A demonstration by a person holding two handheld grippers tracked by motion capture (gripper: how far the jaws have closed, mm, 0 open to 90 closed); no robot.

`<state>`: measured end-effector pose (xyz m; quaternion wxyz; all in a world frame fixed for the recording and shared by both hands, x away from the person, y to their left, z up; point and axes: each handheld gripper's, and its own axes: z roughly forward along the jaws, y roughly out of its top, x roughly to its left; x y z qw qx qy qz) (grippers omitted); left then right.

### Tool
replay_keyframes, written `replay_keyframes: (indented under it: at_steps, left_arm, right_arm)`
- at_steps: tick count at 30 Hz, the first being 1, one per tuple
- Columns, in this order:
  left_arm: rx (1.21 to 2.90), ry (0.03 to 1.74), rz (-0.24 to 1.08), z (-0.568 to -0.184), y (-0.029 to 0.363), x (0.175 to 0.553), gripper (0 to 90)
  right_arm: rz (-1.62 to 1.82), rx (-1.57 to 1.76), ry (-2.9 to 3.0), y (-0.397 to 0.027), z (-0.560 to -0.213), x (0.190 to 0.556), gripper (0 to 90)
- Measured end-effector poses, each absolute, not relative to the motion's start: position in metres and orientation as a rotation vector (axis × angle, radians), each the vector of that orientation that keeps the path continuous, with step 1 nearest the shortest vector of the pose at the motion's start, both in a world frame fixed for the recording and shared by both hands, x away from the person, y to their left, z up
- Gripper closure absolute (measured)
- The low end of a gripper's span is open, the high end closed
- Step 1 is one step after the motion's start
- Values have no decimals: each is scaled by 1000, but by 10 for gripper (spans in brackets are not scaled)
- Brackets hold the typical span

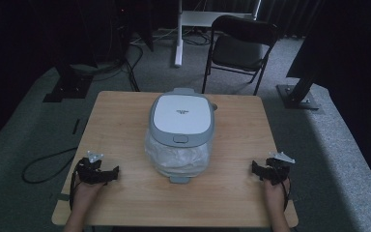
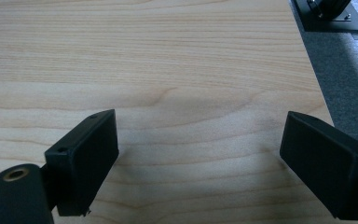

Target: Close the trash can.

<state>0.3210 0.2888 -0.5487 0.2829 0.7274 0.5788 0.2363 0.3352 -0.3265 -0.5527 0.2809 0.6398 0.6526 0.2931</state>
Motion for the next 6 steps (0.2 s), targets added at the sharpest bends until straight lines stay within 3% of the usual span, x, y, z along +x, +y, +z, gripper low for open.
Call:
replay_keyframes:
  at_steps: [6]
  left_arm:
    - [1948,1550,633,-549,289,321,7]
  right_arm:
    - [790,1715,1750,-327,-553,335,109]
